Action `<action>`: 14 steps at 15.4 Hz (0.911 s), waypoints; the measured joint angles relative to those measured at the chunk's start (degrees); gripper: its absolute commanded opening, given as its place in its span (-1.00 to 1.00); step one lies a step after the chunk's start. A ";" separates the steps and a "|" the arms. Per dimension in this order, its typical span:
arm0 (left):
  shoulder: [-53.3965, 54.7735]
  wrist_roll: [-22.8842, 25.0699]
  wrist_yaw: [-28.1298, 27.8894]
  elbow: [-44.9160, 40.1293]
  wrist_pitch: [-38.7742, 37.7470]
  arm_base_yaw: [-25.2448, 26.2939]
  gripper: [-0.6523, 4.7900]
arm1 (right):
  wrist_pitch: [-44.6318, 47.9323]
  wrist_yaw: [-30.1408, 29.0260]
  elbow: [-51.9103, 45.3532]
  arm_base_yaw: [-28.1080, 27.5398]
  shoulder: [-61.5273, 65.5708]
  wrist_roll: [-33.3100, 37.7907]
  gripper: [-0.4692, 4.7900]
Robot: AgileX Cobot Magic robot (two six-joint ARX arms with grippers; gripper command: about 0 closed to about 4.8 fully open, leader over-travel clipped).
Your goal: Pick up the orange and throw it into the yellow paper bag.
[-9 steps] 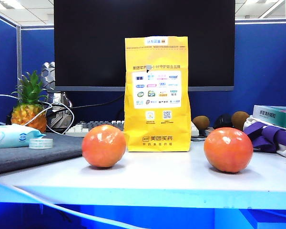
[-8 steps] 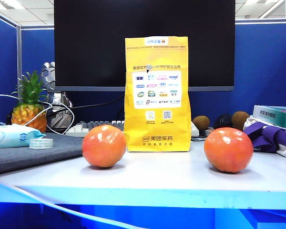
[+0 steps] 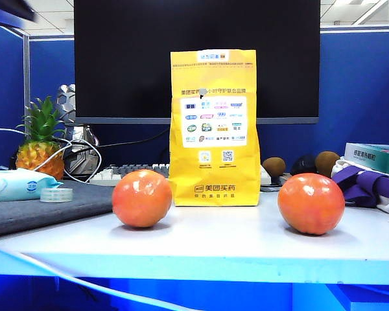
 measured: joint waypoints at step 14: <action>12.24 2.19 22.47 12.79 -13.92 -0.09 1.00 | -7.37 -10.23 15.43 -0.20 48.83 -4.85 1.00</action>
